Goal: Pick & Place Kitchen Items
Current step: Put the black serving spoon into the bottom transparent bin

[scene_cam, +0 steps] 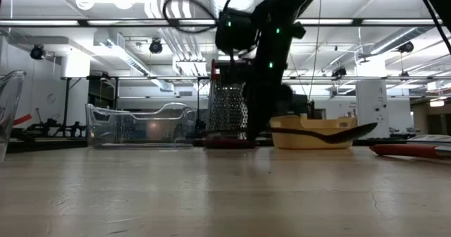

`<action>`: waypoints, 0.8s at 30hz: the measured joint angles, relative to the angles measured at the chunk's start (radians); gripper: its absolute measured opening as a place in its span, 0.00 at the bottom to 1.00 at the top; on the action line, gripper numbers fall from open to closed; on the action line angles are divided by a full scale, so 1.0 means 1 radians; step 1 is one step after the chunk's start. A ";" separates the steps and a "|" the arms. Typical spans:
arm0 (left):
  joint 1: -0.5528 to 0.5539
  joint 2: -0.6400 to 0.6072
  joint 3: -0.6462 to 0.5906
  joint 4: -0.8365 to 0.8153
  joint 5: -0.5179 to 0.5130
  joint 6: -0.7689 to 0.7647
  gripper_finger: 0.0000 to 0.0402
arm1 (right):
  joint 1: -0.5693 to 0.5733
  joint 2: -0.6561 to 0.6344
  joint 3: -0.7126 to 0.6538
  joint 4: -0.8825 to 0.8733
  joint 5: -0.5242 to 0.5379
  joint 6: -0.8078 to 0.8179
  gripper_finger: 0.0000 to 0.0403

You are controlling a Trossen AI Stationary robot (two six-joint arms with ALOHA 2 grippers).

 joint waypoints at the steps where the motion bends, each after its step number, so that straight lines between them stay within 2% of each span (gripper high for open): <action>1: 0.000 0.001 0.000 0.001 0.005 0.006 0.59 | 0.008 -0.009 0.007 -0.010 -0.029 0.014 0.18; 5: -0.001 0.008 0.000 0.002 0.020 0.020 0.59 | 0.052 -0.068 0.010 -0.017 -0.096 0.077 0.18; 10: -0.003 0.026 0.000 0.010 0.024 -0.031 0.59 | 0.130 -0.159 0.007 -0.016 -0.075 0.114 0.18; 14: -0.003 0.032 -0.020 0.036 0.025 -0.124 0.59 | 0.229 -0.212 0.007 -0.010 0.082 0.069 0.18; 17: -0.003 0.033 -0.036 0.066 0.034 -0.213 0.59 | 0.313 -0.225 0.007 0.000 0.287 0.010 0.19; 21: -0.003 0.032 -0.061 0.149 0.051 -0.233 0.59 | 0.409 -0.220 0.007 0.054 0.549 -0.113 0.20; 24: 0.009 0.032 -0.085 0.223 0.115 -0.278 0.59 | 0.460 -0.214 0.007 0.112 0.646 -0.230 0.19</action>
